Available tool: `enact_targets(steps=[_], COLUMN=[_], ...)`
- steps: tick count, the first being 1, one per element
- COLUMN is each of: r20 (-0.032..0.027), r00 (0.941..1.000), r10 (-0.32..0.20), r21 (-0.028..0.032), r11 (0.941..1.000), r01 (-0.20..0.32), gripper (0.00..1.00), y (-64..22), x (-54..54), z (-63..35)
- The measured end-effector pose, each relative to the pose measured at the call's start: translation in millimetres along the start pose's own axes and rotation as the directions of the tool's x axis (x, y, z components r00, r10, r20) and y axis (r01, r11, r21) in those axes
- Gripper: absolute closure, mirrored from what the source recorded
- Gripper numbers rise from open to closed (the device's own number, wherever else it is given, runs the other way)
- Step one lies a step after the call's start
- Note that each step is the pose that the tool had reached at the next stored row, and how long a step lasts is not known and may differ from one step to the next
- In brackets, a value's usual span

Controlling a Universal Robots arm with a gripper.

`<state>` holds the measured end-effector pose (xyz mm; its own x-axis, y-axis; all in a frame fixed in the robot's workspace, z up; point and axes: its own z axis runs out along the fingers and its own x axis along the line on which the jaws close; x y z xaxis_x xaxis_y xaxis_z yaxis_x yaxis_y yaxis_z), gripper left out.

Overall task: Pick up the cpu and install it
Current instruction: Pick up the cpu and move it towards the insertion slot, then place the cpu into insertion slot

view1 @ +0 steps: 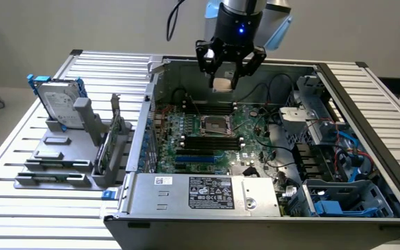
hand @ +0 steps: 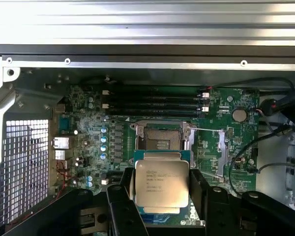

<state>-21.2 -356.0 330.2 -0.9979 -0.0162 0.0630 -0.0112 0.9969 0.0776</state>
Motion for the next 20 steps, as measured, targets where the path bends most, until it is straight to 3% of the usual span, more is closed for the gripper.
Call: enact_targets(steps=[3,20], r20=[0.0004,-0.0011], r00=[1.0,1.0], r10=[0.0,0.0], r21=[-0.0007,-0.0005], r11=[1.0,1.0], r01=[0.0,0.0], gripper=[0.45,0.45], y=[1.3,1.3], x=[-1.2,-1.3], z=[5.3,5.4])
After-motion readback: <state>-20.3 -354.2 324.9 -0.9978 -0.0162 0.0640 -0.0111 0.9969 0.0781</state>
